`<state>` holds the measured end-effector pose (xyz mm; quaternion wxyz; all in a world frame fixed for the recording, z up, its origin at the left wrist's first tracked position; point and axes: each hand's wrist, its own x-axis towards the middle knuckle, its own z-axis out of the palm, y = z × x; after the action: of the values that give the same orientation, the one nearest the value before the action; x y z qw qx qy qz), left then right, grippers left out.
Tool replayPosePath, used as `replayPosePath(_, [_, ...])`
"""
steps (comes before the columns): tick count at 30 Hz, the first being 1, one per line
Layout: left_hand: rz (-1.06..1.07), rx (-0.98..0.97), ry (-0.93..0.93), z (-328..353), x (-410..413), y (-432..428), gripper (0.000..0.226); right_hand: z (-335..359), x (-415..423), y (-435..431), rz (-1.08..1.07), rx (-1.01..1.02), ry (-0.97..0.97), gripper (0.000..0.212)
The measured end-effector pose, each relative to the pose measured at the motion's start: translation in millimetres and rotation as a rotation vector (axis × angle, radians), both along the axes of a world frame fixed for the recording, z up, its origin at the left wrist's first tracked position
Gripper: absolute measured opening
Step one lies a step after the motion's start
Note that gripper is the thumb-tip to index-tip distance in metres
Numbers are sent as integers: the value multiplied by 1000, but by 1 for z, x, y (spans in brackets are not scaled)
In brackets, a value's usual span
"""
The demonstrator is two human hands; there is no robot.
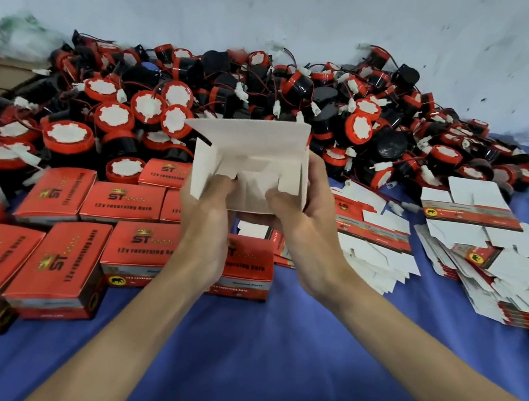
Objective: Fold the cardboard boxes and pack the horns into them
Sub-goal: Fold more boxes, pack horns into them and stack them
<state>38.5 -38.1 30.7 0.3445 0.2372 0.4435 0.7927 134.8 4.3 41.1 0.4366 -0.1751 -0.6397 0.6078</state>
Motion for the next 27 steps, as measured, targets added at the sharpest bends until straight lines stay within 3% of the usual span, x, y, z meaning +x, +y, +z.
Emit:
replayPosePath(4, [-62, 38, -23, -4, -3, -3, 29, -7, -1, -7, -77, 68, -4, 45])
replayPosePath(7, [-161, 101, -45, -3, -5, -6, 26, -9, -2, -8, -96, 61, 6, 46])
replayPosePath(11, [-35, 2, 13, -5, -2, 2, 29, -11, -4, -6, -117, 53, 41, 49])
replayPosePath(13, [26, -41, 68, -6, -2, 6, 17, -15, -5, -6, -148, 67, 61, 54])
replayPosePath(16, [27, -69, 126, -9, -4, 9, 25, -18, -5, -5, -164, 83, 57, 69])
replayPosePath(20, [15, -42, 183, -10, -9, 8, 29, -19, -3, 1, -31, 35, 32, 84])
replayPosePath(22, [41, -24, 231, -11, -10, 8, 32, -18, -3, 7, 25, -11, -20, 80])
replayPosePath(25, [101, -45, 362, -16, -4, 9, 41, -15, -2, 19, -23, -1, -151, 51])
replayPosePath(27, [201, -94, 560, -15, 0, 9, 43, -15, 0, 24, -38, -11, -229, 34])
